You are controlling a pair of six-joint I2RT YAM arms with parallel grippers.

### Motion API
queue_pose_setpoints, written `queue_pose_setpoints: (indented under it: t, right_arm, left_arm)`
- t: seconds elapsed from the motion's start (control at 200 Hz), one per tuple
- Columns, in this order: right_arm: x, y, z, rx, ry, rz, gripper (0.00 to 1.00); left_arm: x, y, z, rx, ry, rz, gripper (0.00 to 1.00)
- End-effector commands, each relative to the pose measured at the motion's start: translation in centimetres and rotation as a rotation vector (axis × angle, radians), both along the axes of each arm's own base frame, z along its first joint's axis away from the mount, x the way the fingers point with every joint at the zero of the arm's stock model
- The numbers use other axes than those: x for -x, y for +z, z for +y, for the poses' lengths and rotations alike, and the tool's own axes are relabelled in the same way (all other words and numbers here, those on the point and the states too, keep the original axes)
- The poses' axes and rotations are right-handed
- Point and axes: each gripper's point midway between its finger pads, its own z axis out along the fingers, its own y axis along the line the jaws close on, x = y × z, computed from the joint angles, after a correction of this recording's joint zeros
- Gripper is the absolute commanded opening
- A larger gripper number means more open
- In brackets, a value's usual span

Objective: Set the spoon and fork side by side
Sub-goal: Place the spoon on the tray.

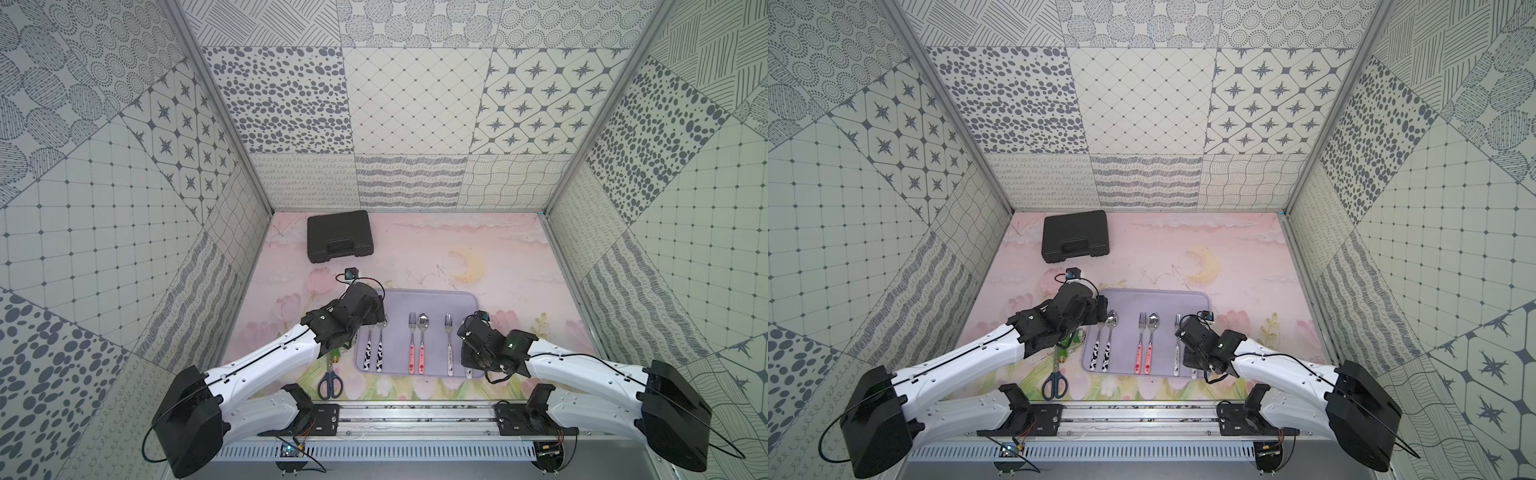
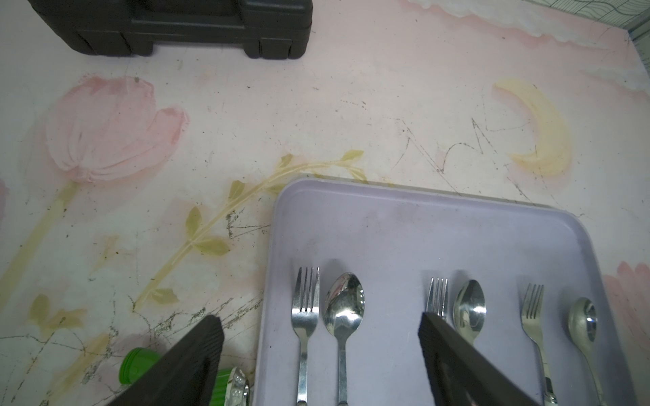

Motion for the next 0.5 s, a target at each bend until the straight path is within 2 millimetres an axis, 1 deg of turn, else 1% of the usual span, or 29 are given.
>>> queue_pose_setpoints:
  t: [0.0,0.495]
  right_arm:
    - [-0.32,-0.21,0.74,-0.023,-0.014,-0.010,0.05]
    - [-1.28,-0.32,1.15,0.018,0.009,-0.030,0.06]
  left_arm:
    - [-0.36,0.38,0.26,-0.005,0.011,-0.025,0.92]
    - [-0.38,0.38,0.30,-0.005,0.012,-0.024,0.92]
